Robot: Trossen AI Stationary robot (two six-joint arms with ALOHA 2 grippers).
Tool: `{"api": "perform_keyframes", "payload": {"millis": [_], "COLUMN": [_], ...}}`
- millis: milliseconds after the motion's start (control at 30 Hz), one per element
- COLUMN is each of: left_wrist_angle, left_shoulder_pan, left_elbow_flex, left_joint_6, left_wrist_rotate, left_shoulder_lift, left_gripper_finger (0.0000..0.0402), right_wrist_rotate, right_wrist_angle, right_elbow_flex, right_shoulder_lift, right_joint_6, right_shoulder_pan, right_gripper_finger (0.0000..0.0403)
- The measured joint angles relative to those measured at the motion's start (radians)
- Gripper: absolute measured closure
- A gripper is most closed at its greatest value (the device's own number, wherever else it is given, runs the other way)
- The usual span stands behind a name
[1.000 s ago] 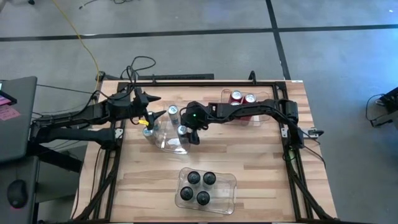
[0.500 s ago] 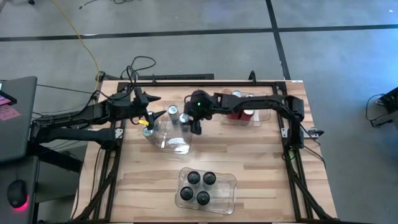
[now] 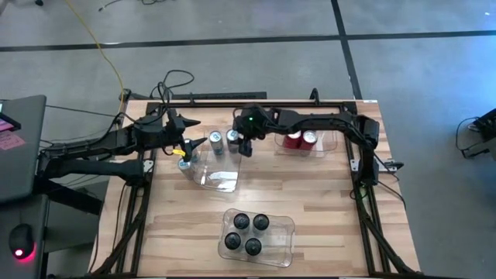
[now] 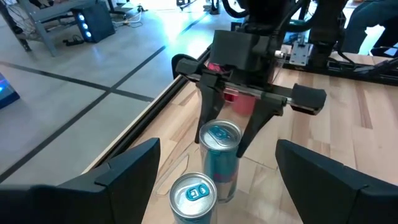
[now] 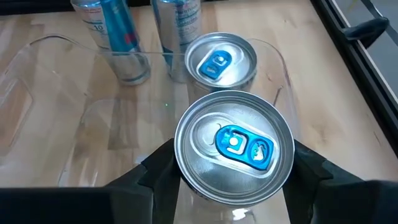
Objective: Sort soda cans
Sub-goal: Adjust the blue soda cans in the top left transparent bin, then put the blue soda can in the top left transparent bin
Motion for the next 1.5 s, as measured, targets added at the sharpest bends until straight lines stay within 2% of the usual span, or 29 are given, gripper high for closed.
{"api": "perform_keyframes", "payload": {"millis": [433, 933, 1067, 1500], "left_wrist_angle": [0.0, -0.029, -0.032, -0.034], "left_shoulder_pan": [-0.001, -0.001, -0.001, -0.001], "left_elbow_flex": [0.0, 0.0, 0.0, 0.0], "left_joint_6": [-0.004, 0.007, 0.006, -0.011], "left_wrist_rotate": [0.0, 0.0, -0.001, -0.015], "left_shoulder_lift": [0.0, 0.0, 0.0, 0.0], "left_gripper_finger": [0.0085, 0.0085, 0.0085, 0.0085], "right_wrist_rotate": [-0.005, -0.004, -0.005, -0.032], "right_wrist_angle": [0.034, 0.021, 0.012, -0.073], "right_elbow_flex": [-0.002, -0.002, -0.001, 0.003], "right_shoulder_lift": [0.059, 0.06, 0.055, -0.057], "right_joint_6": [-0.001, 0.008, 0.021, 0.038], "right_shoulder_pan": [0.006, 0.005, 0.01, 0.009], "right_gripper_finger": [0.0177, 0.0046, 0.0021, 0.0014]}}
